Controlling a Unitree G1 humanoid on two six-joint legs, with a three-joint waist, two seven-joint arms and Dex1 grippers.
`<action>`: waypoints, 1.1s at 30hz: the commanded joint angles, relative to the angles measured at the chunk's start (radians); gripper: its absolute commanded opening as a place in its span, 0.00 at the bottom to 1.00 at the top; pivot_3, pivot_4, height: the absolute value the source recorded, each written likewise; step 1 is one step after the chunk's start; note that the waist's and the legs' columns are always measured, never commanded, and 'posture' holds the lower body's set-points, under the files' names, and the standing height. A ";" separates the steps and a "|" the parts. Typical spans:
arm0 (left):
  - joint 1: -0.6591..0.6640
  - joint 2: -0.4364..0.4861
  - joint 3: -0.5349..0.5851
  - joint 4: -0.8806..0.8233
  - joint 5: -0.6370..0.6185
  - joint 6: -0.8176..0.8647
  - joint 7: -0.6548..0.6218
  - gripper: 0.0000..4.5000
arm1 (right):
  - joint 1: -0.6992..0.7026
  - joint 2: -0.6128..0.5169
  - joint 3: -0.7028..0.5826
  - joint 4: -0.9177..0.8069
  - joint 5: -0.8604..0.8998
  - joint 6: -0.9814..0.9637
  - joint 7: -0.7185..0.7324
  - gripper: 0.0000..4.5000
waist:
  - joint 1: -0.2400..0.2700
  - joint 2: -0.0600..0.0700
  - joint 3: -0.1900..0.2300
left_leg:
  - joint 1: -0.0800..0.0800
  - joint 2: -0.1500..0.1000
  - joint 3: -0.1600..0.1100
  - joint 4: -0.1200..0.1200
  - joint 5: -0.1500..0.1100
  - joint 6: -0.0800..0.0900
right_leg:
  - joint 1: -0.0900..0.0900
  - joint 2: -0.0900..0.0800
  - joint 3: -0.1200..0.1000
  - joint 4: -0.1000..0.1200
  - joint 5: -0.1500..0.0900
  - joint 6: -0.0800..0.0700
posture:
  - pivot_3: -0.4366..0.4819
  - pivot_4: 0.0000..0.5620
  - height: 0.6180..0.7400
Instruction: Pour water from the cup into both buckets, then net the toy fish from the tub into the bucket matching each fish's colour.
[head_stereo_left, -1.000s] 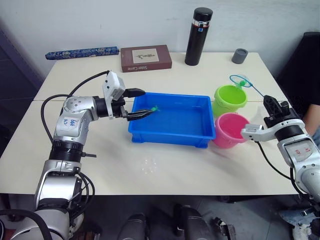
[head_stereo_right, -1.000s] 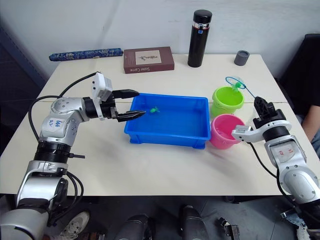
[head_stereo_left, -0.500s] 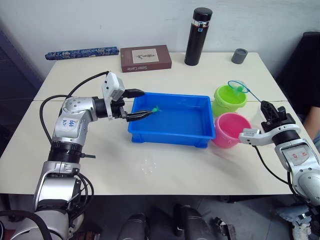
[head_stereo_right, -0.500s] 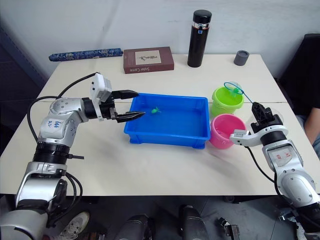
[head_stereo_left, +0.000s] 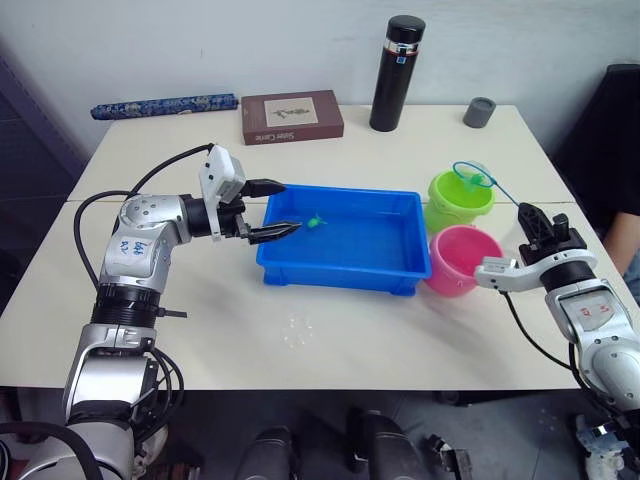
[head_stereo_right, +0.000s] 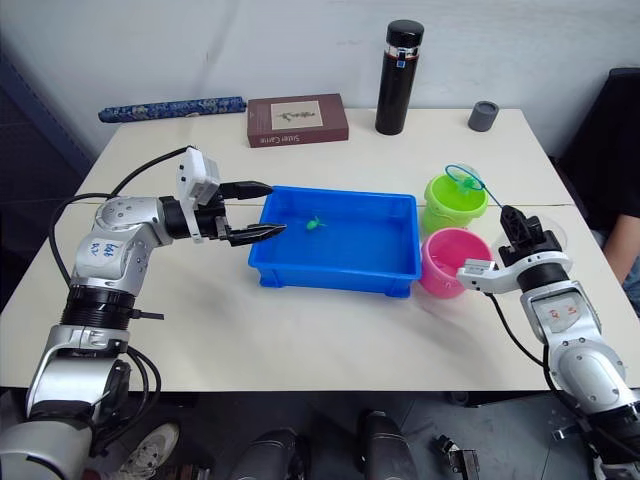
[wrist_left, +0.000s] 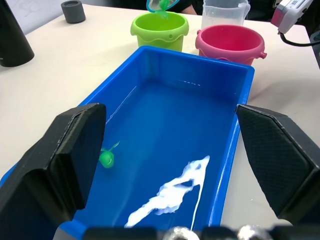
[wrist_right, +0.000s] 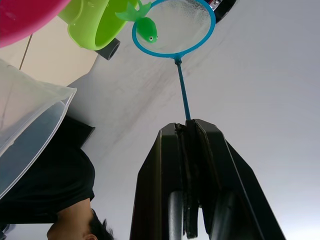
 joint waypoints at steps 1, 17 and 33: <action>-0.005 0.009 0.027 -0.035 -0.017 -0.004 0.002 0.99 | 0.006 0.001 -0.013 -0.034 0.008 -0.010 -0.005 0.00 | 0.000 0.000 0.000 | 0.000 0.000 0.000 0.000 0.000 0.000 | 0.000 0.000 0.000 0.000 0.000 0.000 | 0.48 0.27 1.00; -0.009 0.007 0.026 -0.029 -0.016 -0.009 0.003 0.99 | -0.023 0.025 -0.061 0.000 0.053 0.037 0.019 0.00 | 0.000 0.000 0.000 | 0.000 0.000 0.000 0.000 0.000 0.000 | 0.000 0.000 0.000 0.000 0.000 0.000 | 0.48 0.27 1.00; -0.013 -0.003 0.023 -0.018 -0.015 -0.020 0.003 0.99 | 0.003 0.066 -0.089 -0.072 0.257 -0.018 0.068 0.00 | 0.000 0.000 0.000 | 0.000 0.000 0.000 0.001 0.000 0.000 | 0.000 0.000 0.000 0.001 0.000 0.000 | 0.48 0.27 1.00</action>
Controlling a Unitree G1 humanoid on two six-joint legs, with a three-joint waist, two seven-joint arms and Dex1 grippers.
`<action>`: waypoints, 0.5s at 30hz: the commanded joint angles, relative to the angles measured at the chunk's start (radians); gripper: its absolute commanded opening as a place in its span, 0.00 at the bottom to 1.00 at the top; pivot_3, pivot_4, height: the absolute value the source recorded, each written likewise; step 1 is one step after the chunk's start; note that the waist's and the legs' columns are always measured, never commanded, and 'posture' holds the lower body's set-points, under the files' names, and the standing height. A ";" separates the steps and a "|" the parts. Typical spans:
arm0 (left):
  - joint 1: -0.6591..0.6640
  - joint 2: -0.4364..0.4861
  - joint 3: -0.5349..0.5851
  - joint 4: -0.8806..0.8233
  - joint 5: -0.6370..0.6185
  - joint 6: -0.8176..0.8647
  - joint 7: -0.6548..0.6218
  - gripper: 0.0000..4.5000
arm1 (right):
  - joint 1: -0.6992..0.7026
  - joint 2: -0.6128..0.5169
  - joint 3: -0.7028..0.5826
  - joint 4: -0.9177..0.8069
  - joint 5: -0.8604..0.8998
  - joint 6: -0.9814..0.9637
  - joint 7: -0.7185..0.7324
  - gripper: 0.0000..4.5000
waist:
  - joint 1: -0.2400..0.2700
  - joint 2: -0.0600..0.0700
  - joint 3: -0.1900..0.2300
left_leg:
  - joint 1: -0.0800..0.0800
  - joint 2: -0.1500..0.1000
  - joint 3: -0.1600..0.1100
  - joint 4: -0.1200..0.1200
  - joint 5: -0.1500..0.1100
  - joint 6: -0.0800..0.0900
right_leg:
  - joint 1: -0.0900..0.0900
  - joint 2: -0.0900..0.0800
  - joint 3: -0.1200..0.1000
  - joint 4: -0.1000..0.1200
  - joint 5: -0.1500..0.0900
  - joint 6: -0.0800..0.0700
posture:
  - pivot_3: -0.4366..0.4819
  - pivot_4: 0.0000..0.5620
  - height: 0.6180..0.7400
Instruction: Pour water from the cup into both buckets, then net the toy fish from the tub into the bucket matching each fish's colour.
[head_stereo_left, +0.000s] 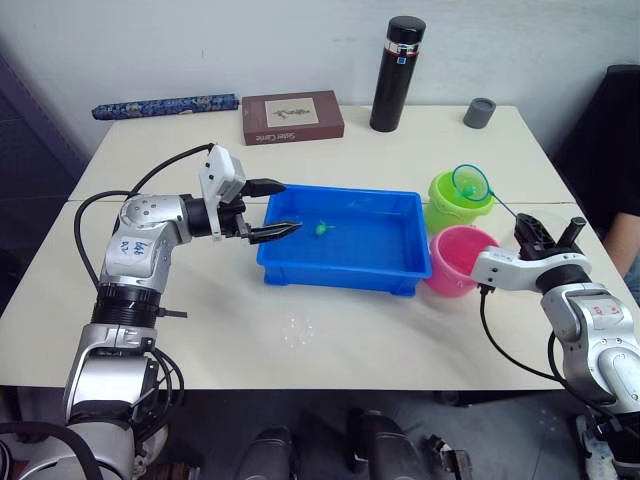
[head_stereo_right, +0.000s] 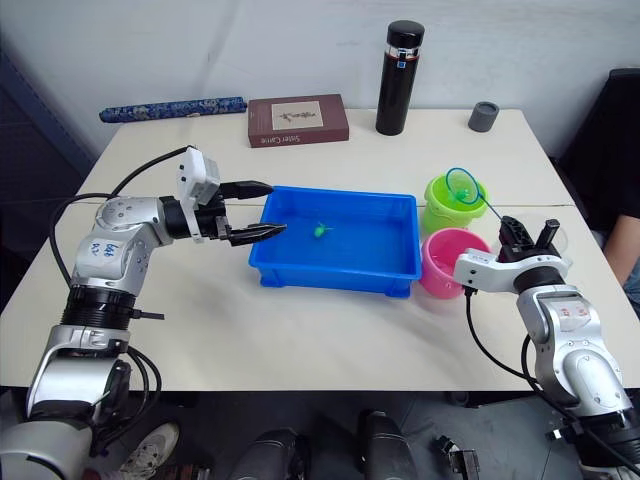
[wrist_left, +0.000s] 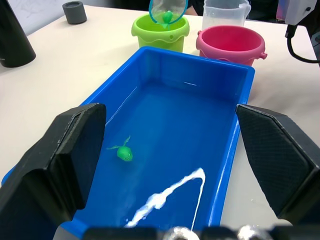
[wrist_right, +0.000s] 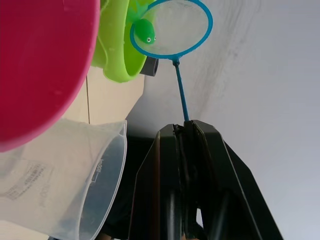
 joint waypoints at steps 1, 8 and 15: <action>-0.013 0.001 0.023 -0.018 -0.014 -0.016 0.000 0.99 | -0.008 -0.074 0.018 -0.027 -0.109 -0.047 -0.069 0.00 | 0.000 0.000 0.000 | 0.000 0.000 0.000 0.000 0.000 0.000 | 0.000 0.000 0.000 0.000 0.000 0.000 | 0.48 0.27 1.00; -0.012 0.007 0.024 -0.023 -0.013 -0.016 -0.002 0.99 | -0.012 -0.153 0.069 -0.004 -0.314 -0.051 -0.158 0.00 | 0.000 0.000 0.000 | 0.000 0.000 0.000 0.000 0.000 0.000 | 0.000 0.000 0.000 0.000 0.000 0.000 | 0.48 0.27 1.00; -0.011 0.004 0.024 -0.023 -0.014 -0.017 0.001 0.99 | -0.024 -0.175 0.075 0.022 -0.397 -0.057 -0.198 0.00 | 0.000 0.000 0.000 | 0.000 0.000 0.000 0.000 0.000 0.000 | 0.000 0.000 0.000 0.000 0.000 0.000 | 0.48 0.27 1.00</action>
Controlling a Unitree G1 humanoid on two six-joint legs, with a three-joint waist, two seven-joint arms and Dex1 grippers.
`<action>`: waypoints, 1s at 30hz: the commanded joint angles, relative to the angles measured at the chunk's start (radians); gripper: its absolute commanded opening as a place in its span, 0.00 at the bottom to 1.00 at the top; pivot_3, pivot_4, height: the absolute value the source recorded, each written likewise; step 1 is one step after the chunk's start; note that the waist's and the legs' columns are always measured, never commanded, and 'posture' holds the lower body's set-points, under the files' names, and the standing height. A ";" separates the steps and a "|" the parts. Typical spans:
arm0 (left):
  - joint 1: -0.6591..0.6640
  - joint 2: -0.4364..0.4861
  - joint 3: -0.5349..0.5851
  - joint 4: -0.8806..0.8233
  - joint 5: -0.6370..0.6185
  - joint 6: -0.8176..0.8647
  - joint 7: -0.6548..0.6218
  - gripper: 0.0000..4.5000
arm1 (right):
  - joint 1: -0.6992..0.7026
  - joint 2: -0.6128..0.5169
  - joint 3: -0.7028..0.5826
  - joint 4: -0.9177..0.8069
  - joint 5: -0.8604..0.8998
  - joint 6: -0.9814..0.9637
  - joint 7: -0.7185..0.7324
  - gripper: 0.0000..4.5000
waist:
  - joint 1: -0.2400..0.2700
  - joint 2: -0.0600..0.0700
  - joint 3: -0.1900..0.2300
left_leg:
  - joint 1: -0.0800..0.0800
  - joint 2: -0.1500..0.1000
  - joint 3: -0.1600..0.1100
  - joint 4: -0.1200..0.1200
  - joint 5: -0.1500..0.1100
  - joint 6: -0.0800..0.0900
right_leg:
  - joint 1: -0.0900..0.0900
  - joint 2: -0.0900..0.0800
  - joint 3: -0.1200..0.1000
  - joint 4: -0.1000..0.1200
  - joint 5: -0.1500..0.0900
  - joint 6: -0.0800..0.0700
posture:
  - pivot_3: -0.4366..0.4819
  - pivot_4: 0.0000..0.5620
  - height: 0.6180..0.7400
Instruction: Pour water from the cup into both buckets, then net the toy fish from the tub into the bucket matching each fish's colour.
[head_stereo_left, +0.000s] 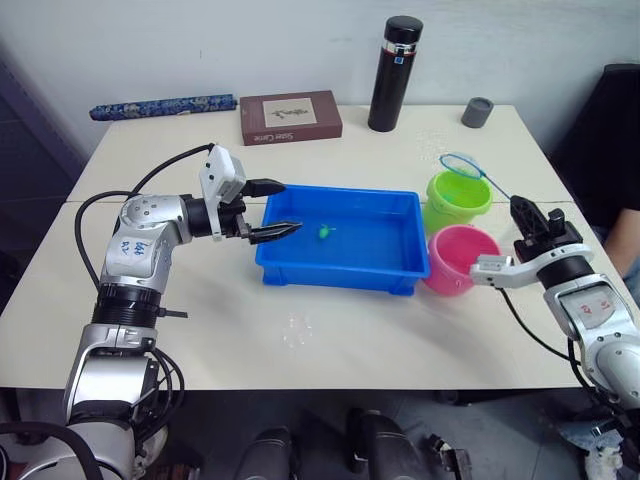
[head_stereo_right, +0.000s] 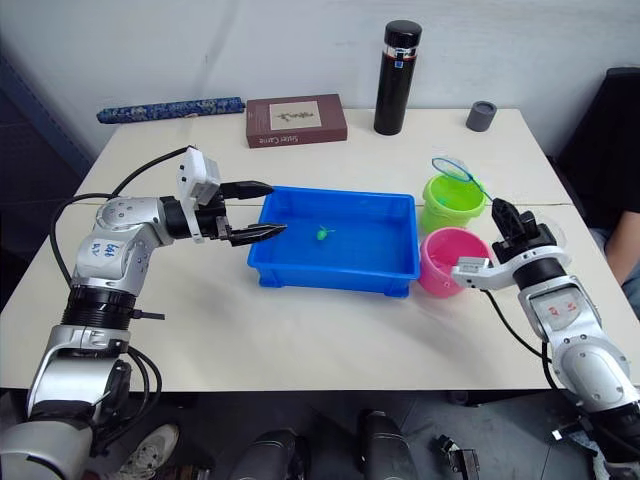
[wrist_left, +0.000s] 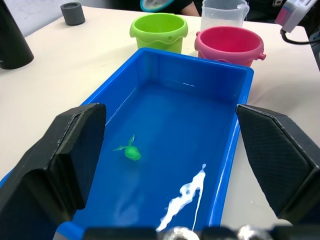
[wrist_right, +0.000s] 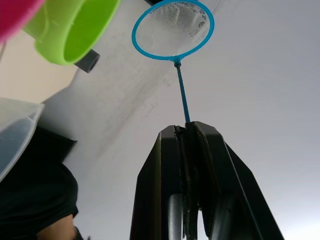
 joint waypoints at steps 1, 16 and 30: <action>-0.011 0.003 0.023 -0.025 -0.013 -0.015 0.002 0.99 | 0.003 -0.035 -0.013 0.017 -0.033 -0.008 -0.033 0.00 | 0.000 0.000 0.000 | 0.000 0.000 0.000 0.000 0.000 0.000 | 0.000 0.000 0.000 0.000 0.000 0.000 | 0.48 0.27 1.00; 0.084 0.092 0.112 -0.101 -0.055 0.060 0.020 0.99 | -0.250 0.100 -0.149 -0.017 0.785 -0.017 0.462 0.00 | -0.022 0.000 0.000 | 0.001 0.002 -0.001 0.001 0.000 -0.001 | 0.000 0.001 0.000 0.000 0.000 0.000 | 0.48 0.27 1.00; 0.258 0.218 0.211 -0.224 -0.134 0.196 0.015 0.99 | -0.424 0.095 -0.016 -0.222 1.386 0.835 1.011 0.00 | -0.002 0.000 0.000 | -0.001 0.001 -0.004 0.002 0.000 0.000 | 0.000 -0.002 -0.001 0.000 0.000 0.000 | 0.48 0.27 1.00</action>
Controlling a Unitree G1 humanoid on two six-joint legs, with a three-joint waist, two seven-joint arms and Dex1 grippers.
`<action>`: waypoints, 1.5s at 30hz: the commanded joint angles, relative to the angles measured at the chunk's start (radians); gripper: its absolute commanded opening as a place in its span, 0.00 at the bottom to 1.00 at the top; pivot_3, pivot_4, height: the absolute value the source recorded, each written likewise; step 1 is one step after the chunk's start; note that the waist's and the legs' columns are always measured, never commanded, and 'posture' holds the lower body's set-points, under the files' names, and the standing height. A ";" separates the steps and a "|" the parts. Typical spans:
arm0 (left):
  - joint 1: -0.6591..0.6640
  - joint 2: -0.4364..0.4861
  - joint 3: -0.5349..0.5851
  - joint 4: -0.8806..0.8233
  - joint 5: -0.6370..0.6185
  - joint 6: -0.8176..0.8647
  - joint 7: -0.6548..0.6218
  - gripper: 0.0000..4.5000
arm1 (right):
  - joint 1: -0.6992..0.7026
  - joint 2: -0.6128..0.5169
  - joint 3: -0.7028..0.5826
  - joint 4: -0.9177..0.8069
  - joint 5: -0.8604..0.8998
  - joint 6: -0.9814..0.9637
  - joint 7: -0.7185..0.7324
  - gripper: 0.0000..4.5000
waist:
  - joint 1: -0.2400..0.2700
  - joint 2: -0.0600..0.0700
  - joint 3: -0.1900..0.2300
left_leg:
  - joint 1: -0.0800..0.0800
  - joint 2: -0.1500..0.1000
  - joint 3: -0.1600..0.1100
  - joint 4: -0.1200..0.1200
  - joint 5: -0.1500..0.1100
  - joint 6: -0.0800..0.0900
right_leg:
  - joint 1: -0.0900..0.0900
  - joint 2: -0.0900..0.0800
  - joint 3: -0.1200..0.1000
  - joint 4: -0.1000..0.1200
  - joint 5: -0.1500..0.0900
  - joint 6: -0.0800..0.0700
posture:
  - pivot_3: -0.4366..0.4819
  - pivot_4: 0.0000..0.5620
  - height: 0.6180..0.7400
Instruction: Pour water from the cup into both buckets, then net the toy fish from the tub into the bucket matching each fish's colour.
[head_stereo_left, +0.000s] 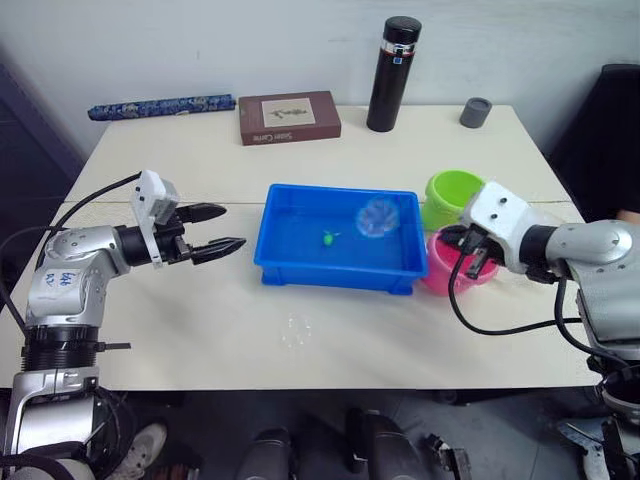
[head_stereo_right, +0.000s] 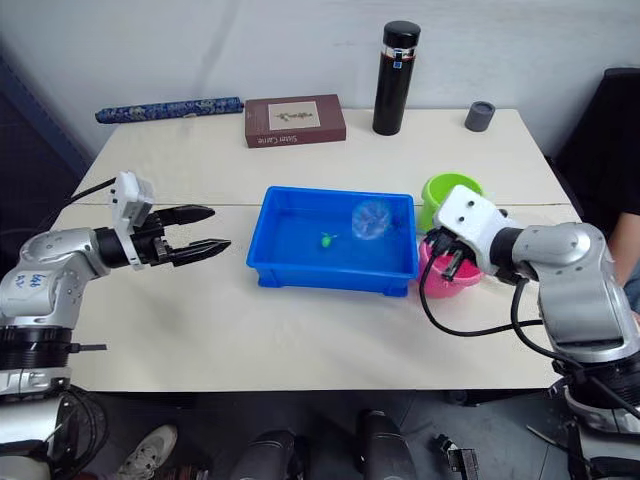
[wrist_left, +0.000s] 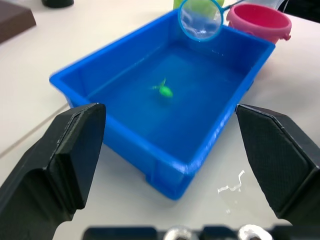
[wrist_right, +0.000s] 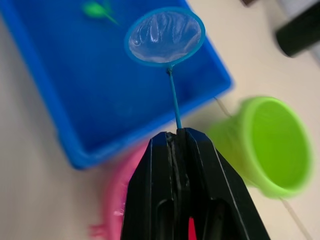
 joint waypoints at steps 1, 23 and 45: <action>0.019 0.035 0.042 -0.078 -0.033 0.023 0.008 0.99 | -0.089 -0.044 0.094 -0.038 0.073 0.180 0.058 0.00 | 0.002 0.000 0.000 | 0.000 0.000 0.000 0.000 0.000 0.000 | 0.000 0.000 0.000 0.000 0.000 0.000 | 0.48 0.27 1.00; 0.096 0.059 0.044 -0.184 -0.030 0.033 0.042 0.99 | -0.372 0.019 0.440 0.188 0.095 0.427 -0.040 0.00 | -0.005 0.000 0.000 | -0.001 -0.001 -0.001 0.000 0.000 0.000 | -0.001 -0.002 -0.001 -0.001 0.000 0.000 | 0.48 0.27 1.00; 0.121 0.064 0.050 -0.218 -0.040 0.029 0.084 0.99 | -0.247 0.141 0.179 0.127 0.232 0.415 -0.203 0.00 | 0.000 0.000 0.000 | -0.002 -0.002 -0.002 0.000 0.000 0.001 | -0.001 -0.002 -0.002 -0.001 0.000 0.000 | 0.48 0.27 1.00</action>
